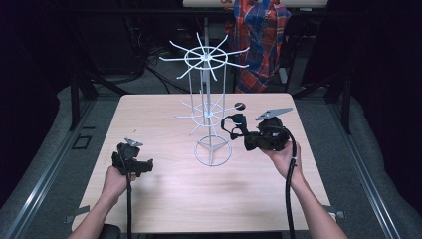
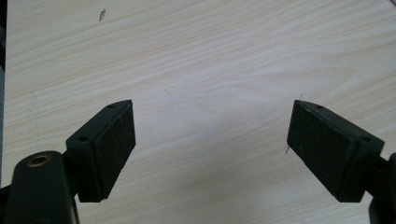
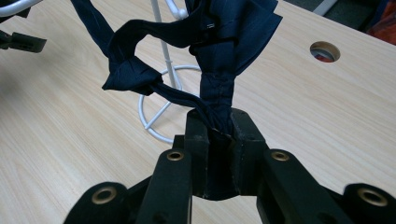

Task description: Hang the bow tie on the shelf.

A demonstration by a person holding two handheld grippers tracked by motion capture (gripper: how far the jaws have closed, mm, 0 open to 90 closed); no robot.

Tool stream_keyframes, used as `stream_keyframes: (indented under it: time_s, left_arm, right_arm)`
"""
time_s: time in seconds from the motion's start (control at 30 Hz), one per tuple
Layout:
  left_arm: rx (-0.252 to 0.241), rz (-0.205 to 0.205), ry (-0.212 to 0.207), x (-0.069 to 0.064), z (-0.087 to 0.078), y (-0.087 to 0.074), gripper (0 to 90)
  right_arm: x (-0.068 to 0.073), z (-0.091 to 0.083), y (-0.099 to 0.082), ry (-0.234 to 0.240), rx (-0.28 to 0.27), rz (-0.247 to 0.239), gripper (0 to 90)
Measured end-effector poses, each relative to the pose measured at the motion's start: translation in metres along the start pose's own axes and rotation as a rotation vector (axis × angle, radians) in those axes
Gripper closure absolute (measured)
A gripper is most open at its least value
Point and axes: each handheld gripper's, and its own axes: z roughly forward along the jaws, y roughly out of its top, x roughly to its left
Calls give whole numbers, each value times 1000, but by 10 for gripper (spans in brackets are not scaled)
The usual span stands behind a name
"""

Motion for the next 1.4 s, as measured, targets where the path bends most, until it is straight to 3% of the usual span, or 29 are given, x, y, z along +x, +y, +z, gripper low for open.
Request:
stream_keyframes:
  time_s: [0.67,1.4]
  left_arm:
    - [-2,1,0,0,1,0,156]
    - [0,2,0,0,1,0,156]
  right_arm:
    - [-1,25,-1,6,50,19,788]
    - [-2,47,-3,38,55,36,765]
